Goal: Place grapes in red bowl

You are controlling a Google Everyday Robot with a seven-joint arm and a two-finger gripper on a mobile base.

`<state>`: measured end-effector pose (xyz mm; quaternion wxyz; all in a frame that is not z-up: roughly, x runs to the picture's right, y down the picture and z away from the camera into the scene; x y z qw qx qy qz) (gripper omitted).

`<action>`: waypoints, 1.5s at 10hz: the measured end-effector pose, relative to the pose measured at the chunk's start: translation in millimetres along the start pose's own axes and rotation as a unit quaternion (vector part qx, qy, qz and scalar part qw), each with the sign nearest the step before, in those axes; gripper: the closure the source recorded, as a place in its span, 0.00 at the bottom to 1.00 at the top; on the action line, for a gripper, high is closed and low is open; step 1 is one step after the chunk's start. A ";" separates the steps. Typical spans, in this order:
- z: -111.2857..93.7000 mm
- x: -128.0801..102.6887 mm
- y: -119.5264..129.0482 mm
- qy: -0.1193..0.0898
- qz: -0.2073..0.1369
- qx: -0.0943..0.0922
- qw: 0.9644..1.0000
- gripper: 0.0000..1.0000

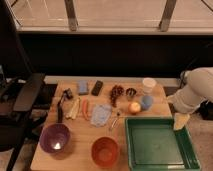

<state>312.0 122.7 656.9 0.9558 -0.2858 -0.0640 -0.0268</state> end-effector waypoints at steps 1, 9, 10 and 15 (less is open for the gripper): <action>0.8 0.2 -1.0 0.003 -0.001 0.002 1.000 0.20; -16.8 -141.6 -83.9 0.008 -0.168 0.083 0.982 0.20; -11.1 -165.0 -90.1 0.003 -0.190 0.084 0.978 0.20; 2.6 -208.4 -99.5 -0.007 -0.229 0.083 0.970 0.20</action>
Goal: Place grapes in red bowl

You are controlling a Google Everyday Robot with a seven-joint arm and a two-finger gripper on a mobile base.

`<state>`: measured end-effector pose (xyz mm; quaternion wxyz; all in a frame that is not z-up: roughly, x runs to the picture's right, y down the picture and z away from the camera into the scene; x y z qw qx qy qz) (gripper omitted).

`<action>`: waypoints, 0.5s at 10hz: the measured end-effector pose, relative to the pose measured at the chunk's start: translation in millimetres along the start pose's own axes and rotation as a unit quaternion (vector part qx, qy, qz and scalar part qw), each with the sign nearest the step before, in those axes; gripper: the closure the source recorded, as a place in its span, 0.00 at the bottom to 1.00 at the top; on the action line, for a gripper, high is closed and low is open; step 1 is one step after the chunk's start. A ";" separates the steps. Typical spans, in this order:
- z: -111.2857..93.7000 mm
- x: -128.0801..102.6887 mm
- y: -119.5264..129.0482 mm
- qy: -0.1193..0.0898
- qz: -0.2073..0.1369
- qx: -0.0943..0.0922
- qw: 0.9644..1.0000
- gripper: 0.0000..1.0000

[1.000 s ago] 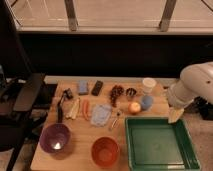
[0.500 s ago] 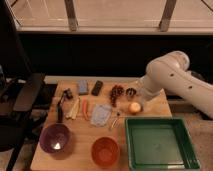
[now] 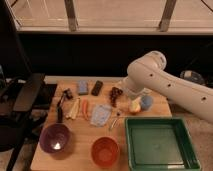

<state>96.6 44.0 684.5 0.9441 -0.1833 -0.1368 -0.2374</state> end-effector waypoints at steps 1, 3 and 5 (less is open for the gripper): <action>-1.0 -0.2 0.5 -0.001 0.000 -0.001 1.000 0.20; -8.1 6.3 -0.7 0.015 -0.011 -0.002 1.000 0.20; -10.6 18.5 -19.3 0.025 -0.019 0.001 0.999 0.20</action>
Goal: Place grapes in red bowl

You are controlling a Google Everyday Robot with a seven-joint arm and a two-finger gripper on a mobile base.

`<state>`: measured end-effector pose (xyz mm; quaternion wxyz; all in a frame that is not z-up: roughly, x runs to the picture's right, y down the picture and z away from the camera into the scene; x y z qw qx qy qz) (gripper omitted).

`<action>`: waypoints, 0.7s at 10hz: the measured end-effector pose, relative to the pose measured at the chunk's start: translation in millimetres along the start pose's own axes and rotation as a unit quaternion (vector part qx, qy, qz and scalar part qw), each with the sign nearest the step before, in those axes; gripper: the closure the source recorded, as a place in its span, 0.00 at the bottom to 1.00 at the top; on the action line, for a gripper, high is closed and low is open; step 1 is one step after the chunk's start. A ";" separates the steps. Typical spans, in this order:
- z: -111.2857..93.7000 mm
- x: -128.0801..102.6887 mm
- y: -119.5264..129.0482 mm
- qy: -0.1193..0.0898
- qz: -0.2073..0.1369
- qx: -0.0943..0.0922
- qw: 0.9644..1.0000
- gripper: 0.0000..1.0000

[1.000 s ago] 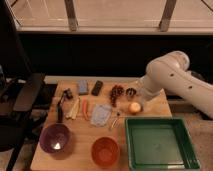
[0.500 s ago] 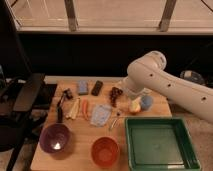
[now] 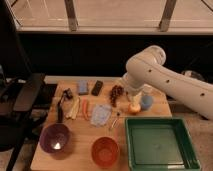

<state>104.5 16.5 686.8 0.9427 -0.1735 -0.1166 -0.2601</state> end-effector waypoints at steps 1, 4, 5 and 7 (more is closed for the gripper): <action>8.5 9.2 -10.5 -0.002 -0.003 0.003 1.000 0.20; 54.9 33.2 -23.0 -0.018 0.006 0.001 1.000 0.20; 84.2 42.7 -22.3 -0.029 0.013 -0.004 0.999 0.20; 117.2 50.0 -26.6 -0.047 0.019 -0.006 0.999 0.20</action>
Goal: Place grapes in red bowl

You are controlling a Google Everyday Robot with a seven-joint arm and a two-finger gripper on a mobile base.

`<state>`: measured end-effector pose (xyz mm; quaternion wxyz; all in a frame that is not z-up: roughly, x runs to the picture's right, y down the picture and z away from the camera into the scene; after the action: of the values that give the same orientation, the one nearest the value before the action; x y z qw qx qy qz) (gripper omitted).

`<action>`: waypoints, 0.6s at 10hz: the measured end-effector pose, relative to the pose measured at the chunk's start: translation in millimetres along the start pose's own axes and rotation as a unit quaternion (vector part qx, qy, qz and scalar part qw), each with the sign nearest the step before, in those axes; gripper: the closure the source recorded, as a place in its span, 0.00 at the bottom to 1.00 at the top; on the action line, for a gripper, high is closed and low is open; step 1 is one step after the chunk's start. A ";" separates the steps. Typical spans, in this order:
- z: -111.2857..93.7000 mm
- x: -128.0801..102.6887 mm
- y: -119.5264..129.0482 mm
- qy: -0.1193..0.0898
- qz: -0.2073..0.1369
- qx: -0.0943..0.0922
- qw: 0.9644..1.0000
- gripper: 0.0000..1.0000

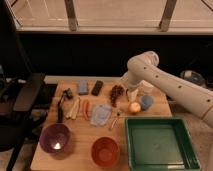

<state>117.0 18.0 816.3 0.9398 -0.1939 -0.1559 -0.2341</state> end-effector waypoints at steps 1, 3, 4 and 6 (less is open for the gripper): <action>20.2 5.0 -8.3 -0.016 0.003 0.001 1.000 0.20; 40.9 -6.7 -27.4 -0.031 -0.005 0.002 1.000 0.20; 42.0 -10.7 -30.6 -0.033 -0.007 0.004 0.999 0.20; 41.6 -7.8 -28.6 -0.031 -0.006 0.004 0.999 0.20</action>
<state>87.7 15.9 858.2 0.9339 -0.1965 -0.1871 -0.2326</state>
